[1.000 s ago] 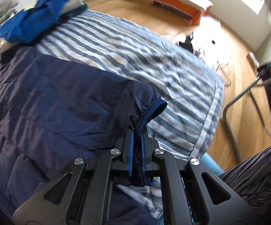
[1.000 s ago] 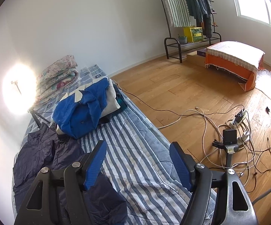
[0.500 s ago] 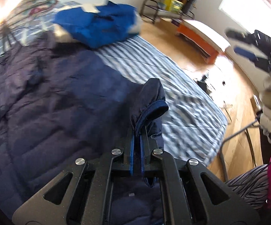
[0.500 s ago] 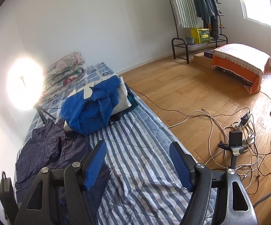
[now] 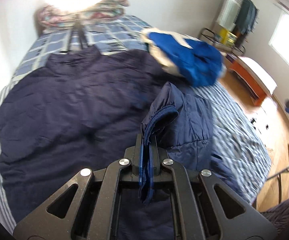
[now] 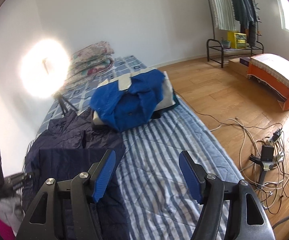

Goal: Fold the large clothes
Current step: 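Fold the held sleeve across the jacket front, then open the left tool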

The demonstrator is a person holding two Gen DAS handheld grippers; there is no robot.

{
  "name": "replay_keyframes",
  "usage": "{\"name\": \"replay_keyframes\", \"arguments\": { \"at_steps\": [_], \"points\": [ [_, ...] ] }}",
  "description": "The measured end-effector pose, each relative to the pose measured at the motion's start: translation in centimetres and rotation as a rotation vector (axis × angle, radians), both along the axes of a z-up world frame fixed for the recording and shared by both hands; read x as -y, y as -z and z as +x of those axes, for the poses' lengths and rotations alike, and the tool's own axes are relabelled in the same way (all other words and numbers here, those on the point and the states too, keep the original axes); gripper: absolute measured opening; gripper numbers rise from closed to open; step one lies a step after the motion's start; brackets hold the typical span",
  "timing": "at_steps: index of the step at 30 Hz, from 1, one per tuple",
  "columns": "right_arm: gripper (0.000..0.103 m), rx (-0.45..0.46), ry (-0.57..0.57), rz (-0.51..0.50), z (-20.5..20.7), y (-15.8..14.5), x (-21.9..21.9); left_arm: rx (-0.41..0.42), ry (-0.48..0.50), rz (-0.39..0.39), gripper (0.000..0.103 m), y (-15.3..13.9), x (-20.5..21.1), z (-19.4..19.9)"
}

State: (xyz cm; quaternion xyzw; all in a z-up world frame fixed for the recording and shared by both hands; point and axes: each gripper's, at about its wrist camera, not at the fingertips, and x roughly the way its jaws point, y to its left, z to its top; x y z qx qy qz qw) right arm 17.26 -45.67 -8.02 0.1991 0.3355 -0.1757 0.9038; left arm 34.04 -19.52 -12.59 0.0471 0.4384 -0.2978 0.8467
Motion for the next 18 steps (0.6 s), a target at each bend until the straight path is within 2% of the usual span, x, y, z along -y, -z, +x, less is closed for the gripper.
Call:
{"name": "replay_keyframes", "arguments": {
  "at_steps": [7,18],
  "points": [
    [0.068,-0.013,-0.094,-0.016,1.9,0.0,-4.2,0.032,-0.136,0.033,0.002,1.3,-6.1,6.5],
    [0.068,-0.051,-0.198,-0.047,4.9,1.0,-9.2,-0.003,-0.325,-0.015,0.002,4.3,-15.0,14.9]
  ]
}}
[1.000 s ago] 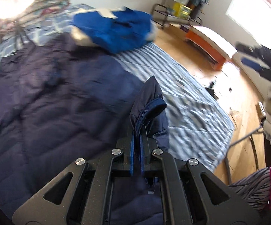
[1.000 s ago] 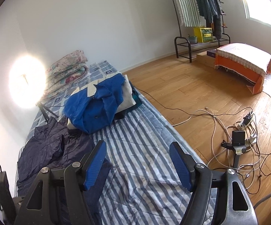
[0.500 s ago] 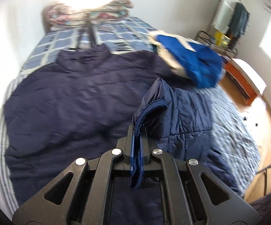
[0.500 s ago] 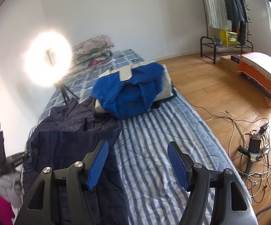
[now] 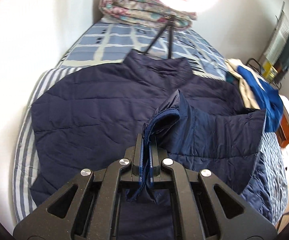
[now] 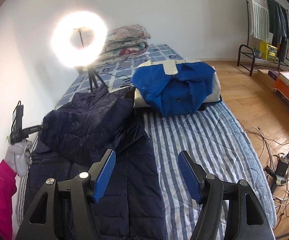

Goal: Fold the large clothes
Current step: 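Fold the held sleeve across the jacket front, then open the left tool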

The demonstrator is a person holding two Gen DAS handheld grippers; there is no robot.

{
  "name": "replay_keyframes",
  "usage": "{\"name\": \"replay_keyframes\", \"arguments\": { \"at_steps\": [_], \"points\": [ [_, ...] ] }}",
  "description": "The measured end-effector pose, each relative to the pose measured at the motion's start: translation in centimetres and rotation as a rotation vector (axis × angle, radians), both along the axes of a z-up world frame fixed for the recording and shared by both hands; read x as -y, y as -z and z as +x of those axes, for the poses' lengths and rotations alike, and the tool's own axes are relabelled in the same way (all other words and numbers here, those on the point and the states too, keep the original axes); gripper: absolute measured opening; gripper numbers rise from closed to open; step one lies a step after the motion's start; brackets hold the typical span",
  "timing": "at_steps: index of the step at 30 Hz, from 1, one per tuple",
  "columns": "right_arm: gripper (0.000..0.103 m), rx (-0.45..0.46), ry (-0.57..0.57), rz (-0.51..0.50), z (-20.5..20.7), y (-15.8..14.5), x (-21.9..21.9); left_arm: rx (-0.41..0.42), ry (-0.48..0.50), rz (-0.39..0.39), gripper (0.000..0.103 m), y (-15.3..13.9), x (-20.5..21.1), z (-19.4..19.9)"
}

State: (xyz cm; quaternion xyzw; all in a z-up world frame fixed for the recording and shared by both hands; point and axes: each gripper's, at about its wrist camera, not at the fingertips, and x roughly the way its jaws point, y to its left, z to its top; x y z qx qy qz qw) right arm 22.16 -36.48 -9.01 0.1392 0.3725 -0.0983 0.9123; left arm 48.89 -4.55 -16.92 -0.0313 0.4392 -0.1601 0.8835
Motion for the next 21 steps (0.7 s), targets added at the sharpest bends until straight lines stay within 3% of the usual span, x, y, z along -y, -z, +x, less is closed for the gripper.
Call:
{"name": "replay_keyframes", "arguments": {
  "at_steps": [13,21],
  "points": [
    [0.067,-0.046,-0.038,0.003,2.1,1.4,-2.3,-0.054,-0.190,-0.100,0.002,4.1,-7.3,5.2],
    [0.067,-0.050,-0.050,-0.009,2.7,1.8,-3.3,-0.069,-0.228,-0.084,0.002,5.9,-8.0,7.1]
  ]
}}
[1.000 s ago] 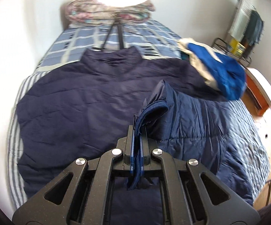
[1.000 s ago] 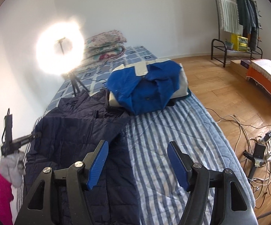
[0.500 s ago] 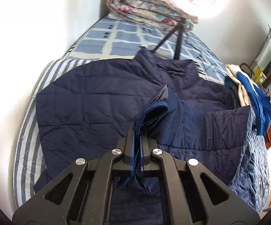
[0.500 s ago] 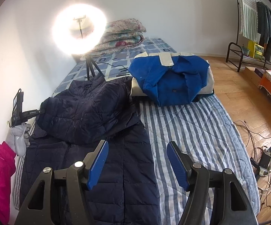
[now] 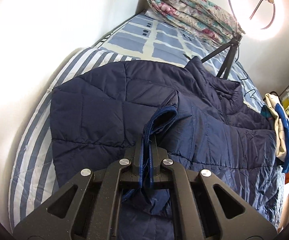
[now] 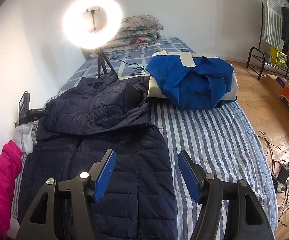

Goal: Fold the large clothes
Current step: 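Fold the held sleeve across the jacket front, then open the left tool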

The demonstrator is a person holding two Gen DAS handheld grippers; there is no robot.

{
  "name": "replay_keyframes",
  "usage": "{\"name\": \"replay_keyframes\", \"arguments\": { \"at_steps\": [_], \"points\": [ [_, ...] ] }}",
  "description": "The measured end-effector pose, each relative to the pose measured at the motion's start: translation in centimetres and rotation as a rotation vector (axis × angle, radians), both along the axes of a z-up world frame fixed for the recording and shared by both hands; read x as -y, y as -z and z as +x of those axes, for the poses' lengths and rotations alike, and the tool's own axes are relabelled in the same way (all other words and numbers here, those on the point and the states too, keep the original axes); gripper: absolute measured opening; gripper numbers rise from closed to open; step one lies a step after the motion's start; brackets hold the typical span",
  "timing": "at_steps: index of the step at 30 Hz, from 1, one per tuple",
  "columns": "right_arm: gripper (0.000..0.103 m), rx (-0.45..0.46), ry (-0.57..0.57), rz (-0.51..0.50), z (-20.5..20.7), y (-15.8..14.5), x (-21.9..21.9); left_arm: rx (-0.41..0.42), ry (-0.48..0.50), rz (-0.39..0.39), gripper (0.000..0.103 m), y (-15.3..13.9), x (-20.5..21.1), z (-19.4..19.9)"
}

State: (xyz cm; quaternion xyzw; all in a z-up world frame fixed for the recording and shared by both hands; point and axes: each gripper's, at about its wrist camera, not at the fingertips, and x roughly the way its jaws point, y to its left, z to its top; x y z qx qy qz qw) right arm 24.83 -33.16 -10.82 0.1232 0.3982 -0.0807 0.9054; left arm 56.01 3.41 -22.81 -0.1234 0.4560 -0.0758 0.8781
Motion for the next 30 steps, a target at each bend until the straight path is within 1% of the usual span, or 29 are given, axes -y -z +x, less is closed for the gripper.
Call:
{"name": "replay_keyframes", "arguments": {
  "at_steps": [3,5,7,9,11,12,16,18,20,22,26,27,29,30],
  "points": [
    [0.067,-0.007,-0.005,0.003,0.1,0.2,-0.3,-0.008,0.009,0.024,0.002,0.6,0.6,0.3],
    [0.067,-0.010,-0.009,-0.001,0.2,0.3,-0.6,-0.023,0.028,0.021,0.002,1.0,1.0,0.4],
    [0.067,-0.012,-0.005,-0.003,0.2,0.3,-0.8,-0.045,0.033,0.053,0.002,1.3,1.5,0.4],
    [0.067,-0.016,-0.003,0.000,0.2,0.4,-0.7,-0.039,0.034,0.060,0.010,0.9,1.5,0.1],
    [0.067,-0.019,0.006,0.003,0.2,0.5,-0.5,-0.034,0.017,0.081,0.040,0.2,1.2,-0.4],
    [0.067,-0.020,0.009,0.001,0.2,0.4,-0.4,-0.022,0.006,0.089,0.043,-0.4,0.9,-0.7],
    [0.067,-0.016,0.014,0.003,0.0,0.3,-0.1,0.018,0.000,0.117,0.043,-3.1,-0.1,-2.3],
    [0.067,-0.008,0.018,0.006,-0.2,0.2,0.0,0.041,-0.002,0.137,0.043,-4.7,-0.6,-3.7],
    [0.067,0.003,0.014,0.005,-0.5,-0.1,0.1,0.053,0.002,0.139,0.043,-6.1,-1.0,-5.1],
    [0.067,0.018,0.008,0.008,-0.8,-0.3,0.1,0.066,0.023,0.133,0.043,-7.5,-1.4,-7.0],
    [0.067,0.039,-0.008,-0.011,-1.6,-0.7,-0.1,0.092,0.056,0.158,0.043,-10.2,-2.0,-11.1],
    [0.067,0.045,-0.009,-0.019,-1.9,-0.8,-0.1,0.099,0.062,0.157,0.044,-10.9,-2.4,-12.3],
    [0.067,0.058,-0.013,-0.020,-2.4,-1.0,0.0,0.112,0.068,0.151,0.054,-12.2,-3.0,-14.6],
    [0.067,0.067,-0.016,-0.023,-2.7,-1.1,0.1,0.120,0.069,0.147,0.056,-12.8,-3.5,-16.1]
  ]
}}
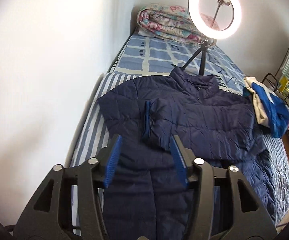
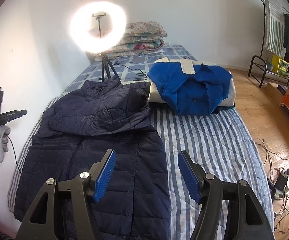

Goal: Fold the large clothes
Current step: 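Fold the held sleeve across the jacket front, then open the left tool, then move both tools to the jacket hem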

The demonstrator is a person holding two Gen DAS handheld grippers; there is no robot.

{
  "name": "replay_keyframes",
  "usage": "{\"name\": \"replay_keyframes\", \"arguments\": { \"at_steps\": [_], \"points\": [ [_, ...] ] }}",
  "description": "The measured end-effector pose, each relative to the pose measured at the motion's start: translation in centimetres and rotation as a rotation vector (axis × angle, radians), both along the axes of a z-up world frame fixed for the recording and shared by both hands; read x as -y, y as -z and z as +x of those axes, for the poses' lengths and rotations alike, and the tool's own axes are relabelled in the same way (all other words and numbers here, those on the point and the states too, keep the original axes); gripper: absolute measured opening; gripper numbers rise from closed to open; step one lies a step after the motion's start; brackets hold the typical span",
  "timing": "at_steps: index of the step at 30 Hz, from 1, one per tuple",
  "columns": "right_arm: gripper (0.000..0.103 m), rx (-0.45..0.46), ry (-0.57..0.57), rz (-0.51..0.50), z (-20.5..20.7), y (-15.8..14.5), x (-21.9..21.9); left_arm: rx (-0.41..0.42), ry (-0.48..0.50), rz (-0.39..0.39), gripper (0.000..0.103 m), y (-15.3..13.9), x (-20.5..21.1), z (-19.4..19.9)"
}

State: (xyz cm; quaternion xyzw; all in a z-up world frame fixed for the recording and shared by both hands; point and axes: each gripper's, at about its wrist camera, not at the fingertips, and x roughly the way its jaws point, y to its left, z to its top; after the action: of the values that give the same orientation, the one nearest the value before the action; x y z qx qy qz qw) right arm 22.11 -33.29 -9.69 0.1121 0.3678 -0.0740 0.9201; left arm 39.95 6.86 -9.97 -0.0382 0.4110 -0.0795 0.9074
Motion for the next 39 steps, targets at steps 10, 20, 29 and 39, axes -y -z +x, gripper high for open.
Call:
{"name": "replay_keyframes", "arguments": {
  "at_steps": [10,20,29,39],
  "points": [
    [0.072,0.075,-0.026,0.002,-3.6,1.0,1.6,-0.048,0.021,-0.008,0.069,-1.0,-3.7,-13.4],
    [0.074,0.033,-0.079,-0.014,-7.2,4.6,2.7,-0.158,-0.027,-0.084,0.069,3.4,-8.3,-23.6],
    [0.076,0.055,-0.032,0.078,-9.5,4.2,5.2,-0.059,-0.041,-0.107,0.069,-1.7,-10.2,-29.2],
    [0.084,-0.071,-0.102,0.118,-10.1,7.0,4.0,-0.174,-0.030,-0.105,0.070,2.0,-9.3,-29.0]
  ]
}}
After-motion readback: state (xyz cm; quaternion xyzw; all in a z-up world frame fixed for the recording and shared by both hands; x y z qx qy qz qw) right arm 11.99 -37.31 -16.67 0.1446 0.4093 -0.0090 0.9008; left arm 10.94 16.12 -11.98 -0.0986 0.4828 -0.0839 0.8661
